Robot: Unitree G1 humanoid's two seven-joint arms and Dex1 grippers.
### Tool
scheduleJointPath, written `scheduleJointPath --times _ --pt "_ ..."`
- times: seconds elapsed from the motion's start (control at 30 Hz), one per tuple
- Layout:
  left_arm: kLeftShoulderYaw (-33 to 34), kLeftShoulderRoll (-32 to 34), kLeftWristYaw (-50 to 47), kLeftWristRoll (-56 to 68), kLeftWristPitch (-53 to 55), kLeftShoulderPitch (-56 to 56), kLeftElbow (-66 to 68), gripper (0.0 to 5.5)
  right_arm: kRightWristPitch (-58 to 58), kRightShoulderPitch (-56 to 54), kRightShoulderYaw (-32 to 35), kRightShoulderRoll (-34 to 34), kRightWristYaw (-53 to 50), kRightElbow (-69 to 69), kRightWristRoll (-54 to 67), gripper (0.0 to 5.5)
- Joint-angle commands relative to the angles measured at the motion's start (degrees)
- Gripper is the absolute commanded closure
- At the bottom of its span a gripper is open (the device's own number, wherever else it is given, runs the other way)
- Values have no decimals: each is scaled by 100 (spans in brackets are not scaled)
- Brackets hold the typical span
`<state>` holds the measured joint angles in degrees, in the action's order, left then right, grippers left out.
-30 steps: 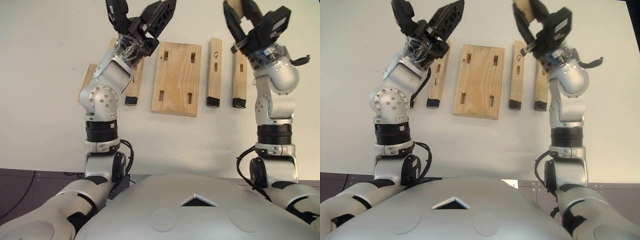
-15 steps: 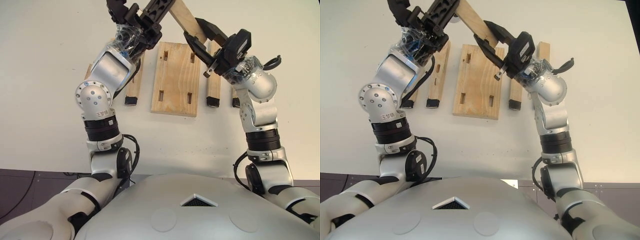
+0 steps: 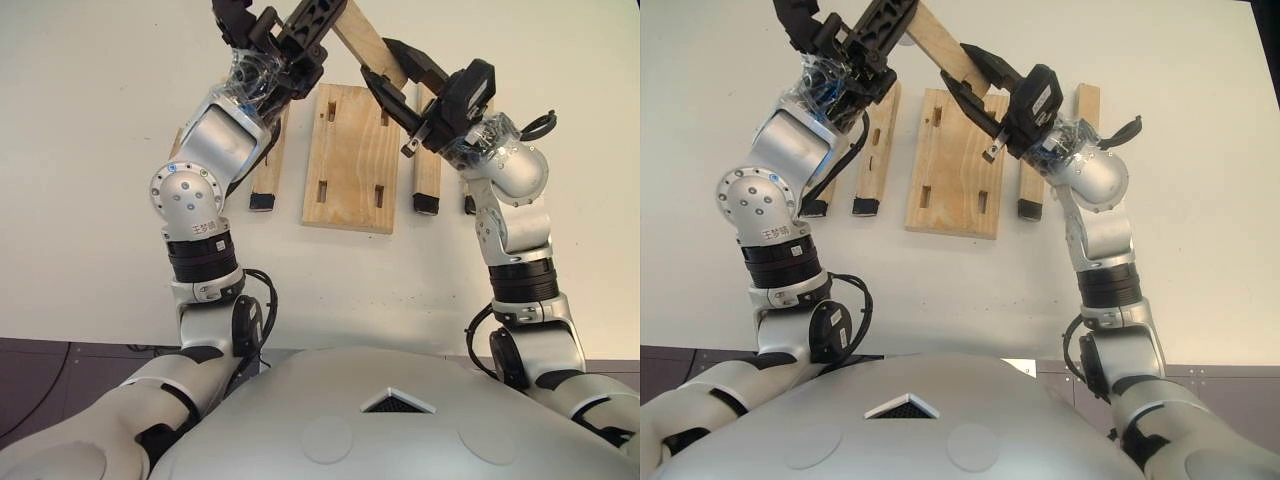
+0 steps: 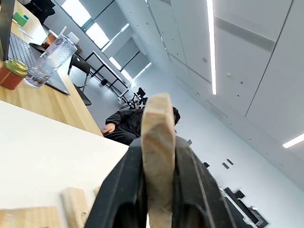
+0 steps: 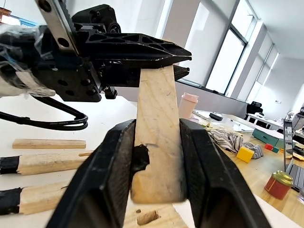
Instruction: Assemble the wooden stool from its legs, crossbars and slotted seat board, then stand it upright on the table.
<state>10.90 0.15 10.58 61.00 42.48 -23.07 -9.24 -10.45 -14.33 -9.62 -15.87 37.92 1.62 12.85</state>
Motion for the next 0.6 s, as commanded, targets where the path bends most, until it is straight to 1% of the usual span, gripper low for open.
scheduleJointPath --times 0.03,0.07,0.13,0.2,0.3,0.37,0.47,0.6 --pt "-210 298 185 -774 -421 124 19 512 228 -43 -6 32 -357 464 -458 331" --pt "-292 389 303 -1022 -590 178 71 512 260 -42 17 24 -464 540 -548 319" --pt "-397 612 451 -1661 -1044 377 156 512 310 -67 51 -13 -678 743 -778 276" --pt "-317 863 506 -2230 -1534 629 133 512 355 -81 83 -72 -817 877 -931 257" --pt "77 1263 555 -2839 -2222 1095 172 512 344 -12 148 -128 -969 973 -1072 257" --pt "253 1378 605 -3054 -2535 1264 380 512 341 20 157 -107 -1026 970 -1120 257" --pt "284 1396 803 -3350 -2999 1322 1042 512 325 56 159 -82 -1073 977 -1174 257" --pt "332 1389 875 -3638 -3436 1398 1560 512 296 49 171 -116 -1075 1045 -1198 257"
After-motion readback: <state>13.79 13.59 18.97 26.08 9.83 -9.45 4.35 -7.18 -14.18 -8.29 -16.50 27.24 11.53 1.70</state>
